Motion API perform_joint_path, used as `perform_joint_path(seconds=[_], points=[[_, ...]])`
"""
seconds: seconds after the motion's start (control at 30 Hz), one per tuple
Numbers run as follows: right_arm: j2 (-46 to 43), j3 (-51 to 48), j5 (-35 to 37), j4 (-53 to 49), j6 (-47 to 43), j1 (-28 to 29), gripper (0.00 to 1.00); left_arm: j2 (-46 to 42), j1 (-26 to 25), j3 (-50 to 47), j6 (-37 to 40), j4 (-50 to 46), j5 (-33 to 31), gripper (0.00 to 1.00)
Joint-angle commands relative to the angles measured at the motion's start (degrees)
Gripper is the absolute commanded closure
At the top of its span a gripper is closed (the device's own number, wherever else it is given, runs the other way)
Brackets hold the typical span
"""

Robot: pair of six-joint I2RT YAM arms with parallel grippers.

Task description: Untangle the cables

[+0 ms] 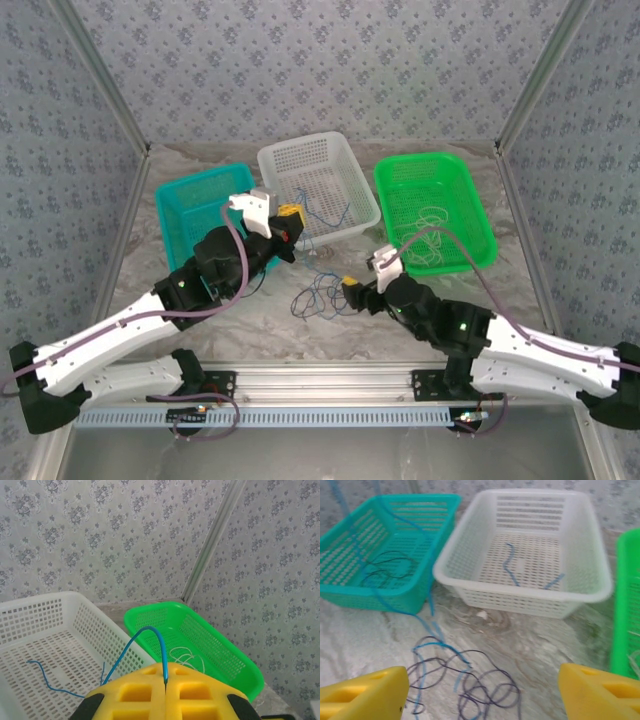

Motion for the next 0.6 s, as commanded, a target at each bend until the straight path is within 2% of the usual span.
perform_joint_path(seconds=[0.0,0.2,0.57], points=[[5.07,1.99,-4.61,7.92,-4.37,0.86,0.17,0.11,0.18,2.36,-1.33,0.28,-0.23,1.00],[15.19,5.95,-5.13,14.43,-8.29,-0.17,0.13,0.50,0.18,2.25,-2.58,0.97,0.87,1.00],[26.59,10.46,-12.44,21.03,-8.44,-5.11,0.16,1.51,0.18,2.38,-5.20,2.91,2.45,1.00]])
